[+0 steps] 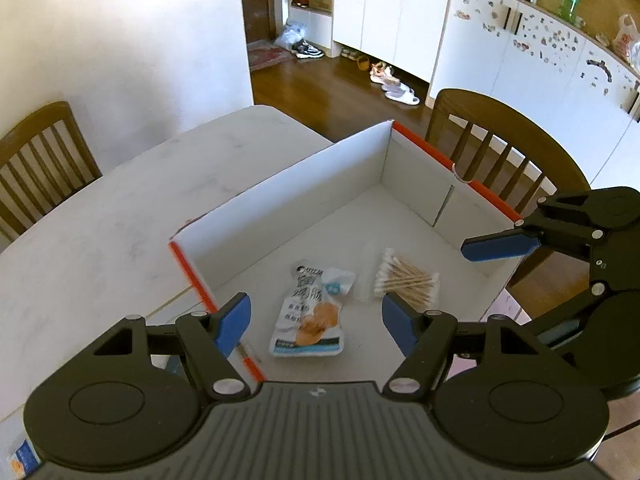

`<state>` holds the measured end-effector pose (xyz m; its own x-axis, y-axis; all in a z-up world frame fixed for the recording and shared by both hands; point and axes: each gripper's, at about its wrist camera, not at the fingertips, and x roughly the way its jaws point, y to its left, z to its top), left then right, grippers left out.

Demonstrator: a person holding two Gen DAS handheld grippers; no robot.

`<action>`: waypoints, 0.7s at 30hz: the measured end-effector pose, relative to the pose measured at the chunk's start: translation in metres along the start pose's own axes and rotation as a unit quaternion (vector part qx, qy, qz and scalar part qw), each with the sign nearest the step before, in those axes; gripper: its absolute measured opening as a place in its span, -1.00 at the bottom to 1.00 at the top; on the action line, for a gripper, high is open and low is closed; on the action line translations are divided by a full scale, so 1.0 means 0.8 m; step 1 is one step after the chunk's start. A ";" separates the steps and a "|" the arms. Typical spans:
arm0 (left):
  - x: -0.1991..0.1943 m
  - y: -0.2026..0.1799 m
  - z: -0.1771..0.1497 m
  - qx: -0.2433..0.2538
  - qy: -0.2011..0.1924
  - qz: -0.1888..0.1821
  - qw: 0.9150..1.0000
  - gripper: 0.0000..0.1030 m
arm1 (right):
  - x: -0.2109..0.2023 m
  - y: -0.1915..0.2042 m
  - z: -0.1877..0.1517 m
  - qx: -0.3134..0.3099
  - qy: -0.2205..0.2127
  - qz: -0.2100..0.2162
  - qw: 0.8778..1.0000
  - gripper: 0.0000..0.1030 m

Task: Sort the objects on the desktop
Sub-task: 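Withdraw both grippers from the shoebox back over the table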

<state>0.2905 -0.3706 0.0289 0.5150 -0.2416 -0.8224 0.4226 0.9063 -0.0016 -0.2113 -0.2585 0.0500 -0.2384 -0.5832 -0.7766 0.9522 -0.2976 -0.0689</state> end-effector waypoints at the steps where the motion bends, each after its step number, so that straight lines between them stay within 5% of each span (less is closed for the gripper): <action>1: -0.005 0.003 -0.004 -0.001 -0.002 0.001 1.000 0.39 | -0.002 0.004 0.000 -0.002 -0.001 0.003 1.000 0.33; 21: -0.082 0.052 -0.090 -0.020 -0.035 -0.019 0.999 0.62 | -0.023 0.095 -0.023 -0.005 -0.020 0.014 1.000 0.65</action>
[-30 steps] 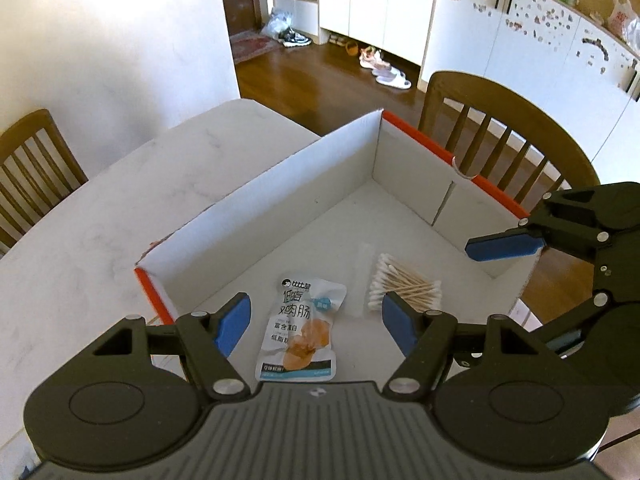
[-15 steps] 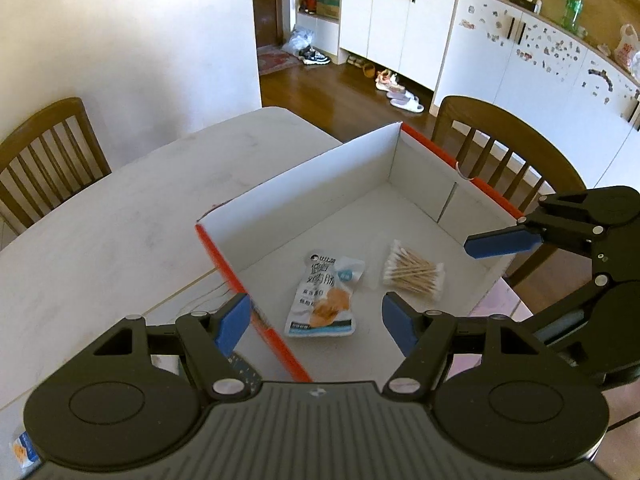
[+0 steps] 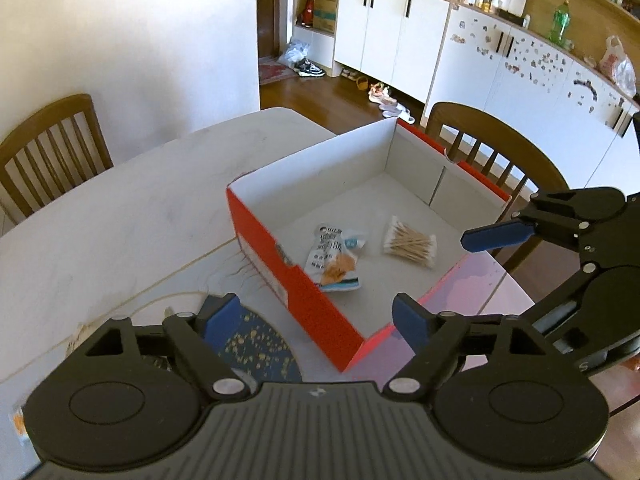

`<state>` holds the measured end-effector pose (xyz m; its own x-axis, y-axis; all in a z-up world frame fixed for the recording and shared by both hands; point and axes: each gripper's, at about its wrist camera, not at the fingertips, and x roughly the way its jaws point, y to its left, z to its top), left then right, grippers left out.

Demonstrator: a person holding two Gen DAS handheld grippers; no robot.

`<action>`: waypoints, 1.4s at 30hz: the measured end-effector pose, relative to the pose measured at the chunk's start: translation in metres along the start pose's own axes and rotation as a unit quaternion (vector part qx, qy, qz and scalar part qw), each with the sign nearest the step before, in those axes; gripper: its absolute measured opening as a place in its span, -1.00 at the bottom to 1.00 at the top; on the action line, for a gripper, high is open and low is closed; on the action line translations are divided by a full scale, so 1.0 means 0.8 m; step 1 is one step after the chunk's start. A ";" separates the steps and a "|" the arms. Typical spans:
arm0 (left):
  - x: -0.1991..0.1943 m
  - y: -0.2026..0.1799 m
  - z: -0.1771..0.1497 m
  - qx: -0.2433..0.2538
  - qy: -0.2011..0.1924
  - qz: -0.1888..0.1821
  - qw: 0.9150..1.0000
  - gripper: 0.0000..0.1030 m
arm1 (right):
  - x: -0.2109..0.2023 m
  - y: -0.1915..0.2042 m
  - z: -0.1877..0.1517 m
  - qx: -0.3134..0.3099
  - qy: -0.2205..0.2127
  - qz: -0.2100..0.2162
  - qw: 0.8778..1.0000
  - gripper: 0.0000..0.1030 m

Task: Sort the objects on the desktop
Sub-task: 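Withdraw both grippers from the shoebox back over the table, then grasp the dark leaf bag with the left gripper while the right grasps the white cable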

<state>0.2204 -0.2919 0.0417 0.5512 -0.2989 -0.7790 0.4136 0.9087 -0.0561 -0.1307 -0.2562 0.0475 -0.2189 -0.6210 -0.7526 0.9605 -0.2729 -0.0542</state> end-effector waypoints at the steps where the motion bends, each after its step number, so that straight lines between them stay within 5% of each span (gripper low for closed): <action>1: -0.004 0.003 -0.005 -0.004 0.001 -0.002 1.000 0.62 | 0.000 0.004 -0.001 -0.001 0.001 0.000 1.000 0.65; 22: -0.091 0.091 -0.110 -0.062 -0.026 0.008 0.998 0.64 | -0.007 0.116 -0.019 -0.021 -0.008 0.003 1.000 0.67; 26: -0.100 0.103 -0.129 -0.064 -0.025 0.005 0.998 0.96 | -0.003 0.132 -0.024 -0.023 -0.010 -0.003 1.000 0.67; 42: -0.098 0.127 -0.211 -0.044 -0.012 -0.017 0.999 0.99 | 0.038 0.174 -0.044 -0.005 0.014 -0.016 1.000 0.67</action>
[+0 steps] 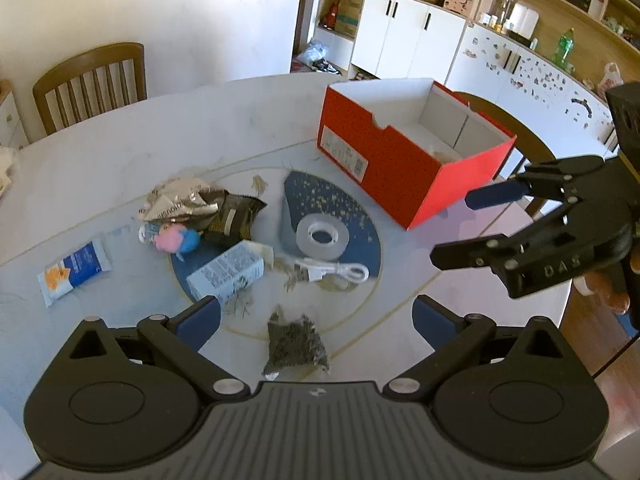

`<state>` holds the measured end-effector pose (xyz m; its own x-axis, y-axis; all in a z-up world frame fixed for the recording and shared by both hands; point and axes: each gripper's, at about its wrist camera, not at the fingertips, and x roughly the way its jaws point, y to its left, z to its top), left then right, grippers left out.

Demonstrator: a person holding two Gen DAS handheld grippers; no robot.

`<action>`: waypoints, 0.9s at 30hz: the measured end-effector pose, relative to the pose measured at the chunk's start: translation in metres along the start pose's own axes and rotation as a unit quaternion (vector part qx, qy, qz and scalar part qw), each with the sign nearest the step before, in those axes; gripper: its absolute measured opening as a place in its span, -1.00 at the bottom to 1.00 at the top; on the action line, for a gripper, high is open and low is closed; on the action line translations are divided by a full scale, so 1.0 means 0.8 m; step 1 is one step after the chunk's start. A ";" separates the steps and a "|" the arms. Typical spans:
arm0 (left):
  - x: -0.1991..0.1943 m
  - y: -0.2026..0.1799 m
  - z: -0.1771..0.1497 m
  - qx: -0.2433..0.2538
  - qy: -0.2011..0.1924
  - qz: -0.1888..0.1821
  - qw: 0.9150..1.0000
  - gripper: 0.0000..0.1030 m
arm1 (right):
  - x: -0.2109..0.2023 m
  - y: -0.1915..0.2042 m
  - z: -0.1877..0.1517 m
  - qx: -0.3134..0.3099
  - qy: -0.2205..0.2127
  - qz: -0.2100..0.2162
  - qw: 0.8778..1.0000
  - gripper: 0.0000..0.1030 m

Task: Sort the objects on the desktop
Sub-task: 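Grasp the dark leaf bag with the left gripper while the right grasps the white cable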

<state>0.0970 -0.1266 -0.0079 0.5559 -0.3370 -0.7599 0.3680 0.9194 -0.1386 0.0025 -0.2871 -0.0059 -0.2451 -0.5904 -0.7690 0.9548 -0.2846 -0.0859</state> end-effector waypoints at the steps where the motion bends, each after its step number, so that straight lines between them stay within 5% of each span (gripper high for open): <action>1: 0.002 0.001 -0.003 0.001 0.001 0.000 1.000 0.99 | 0.002 0.002 -0.001 0.001 0.001 0.001 1.000 0.67; 27: 0.060 0.019 -0.049 -0.034 0.017 0.021 0.999 0.99 | 0.087 0.015 0.000 0.018 0.027 0.016 0.999 0.64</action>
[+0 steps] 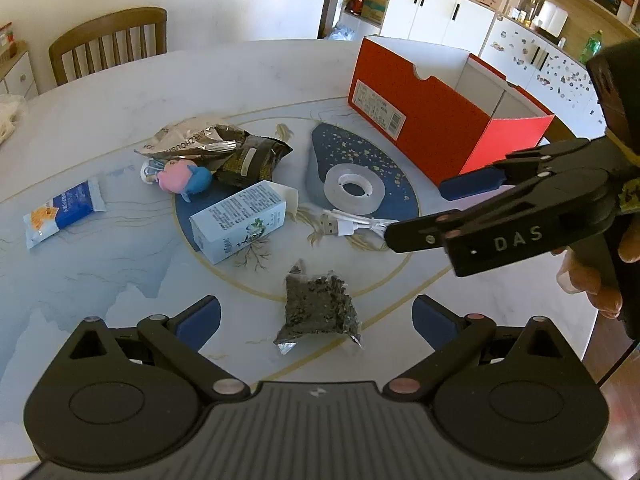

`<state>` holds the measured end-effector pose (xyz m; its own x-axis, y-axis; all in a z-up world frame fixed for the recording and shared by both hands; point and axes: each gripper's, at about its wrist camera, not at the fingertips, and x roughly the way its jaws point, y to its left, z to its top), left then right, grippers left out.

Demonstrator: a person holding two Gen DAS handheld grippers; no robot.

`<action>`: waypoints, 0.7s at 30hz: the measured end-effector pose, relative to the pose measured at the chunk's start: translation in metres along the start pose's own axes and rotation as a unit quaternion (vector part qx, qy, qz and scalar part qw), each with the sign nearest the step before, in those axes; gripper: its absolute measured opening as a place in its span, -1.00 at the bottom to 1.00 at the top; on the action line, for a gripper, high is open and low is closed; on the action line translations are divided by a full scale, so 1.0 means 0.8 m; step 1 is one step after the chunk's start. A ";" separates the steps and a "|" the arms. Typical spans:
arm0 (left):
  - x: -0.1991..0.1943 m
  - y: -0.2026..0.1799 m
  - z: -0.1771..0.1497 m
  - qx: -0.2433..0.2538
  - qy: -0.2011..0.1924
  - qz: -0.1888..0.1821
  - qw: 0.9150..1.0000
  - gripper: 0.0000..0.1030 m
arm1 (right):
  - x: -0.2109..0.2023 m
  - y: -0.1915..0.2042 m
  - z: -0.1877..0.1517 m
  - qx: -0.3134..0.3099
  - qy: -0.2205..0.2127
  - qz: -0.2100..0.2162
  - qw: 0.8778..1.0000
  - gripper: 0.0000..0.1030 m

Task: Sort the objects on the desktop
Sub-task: 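Grasp the dark leaf bag with the left gripper while the right grasps the white cable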

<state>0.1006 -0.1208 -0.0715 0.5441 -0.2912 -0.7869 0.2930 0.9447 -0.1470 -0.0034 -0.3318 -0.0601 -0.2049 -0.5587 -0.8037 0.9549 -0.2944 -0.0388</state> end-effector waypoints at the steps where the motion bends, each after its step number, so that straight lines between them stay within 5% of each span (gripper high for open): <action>1: 0.002 -0.001 -0.001 0.002 0.000 0.002 1.000 0.99 | 0.003 0.000 0.001 0.000 0.000 -0.001 1.000 0.63; 21: 0.046 -0.006 -0.005 0.024 0.009 0.030 0.999 0.97 | 0.066 0.003 0.000 0.002 0.015 -0.010 1.000 0.47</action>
<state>0.1162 -0.1357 -0.1024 0.5479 -0.2321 -0.8037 0.2976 0.9520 -0.0720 -0.0122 -0.3618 -0.1024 -0.2167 -0.5301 -0.8197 0.9499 -0.3081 -0.0519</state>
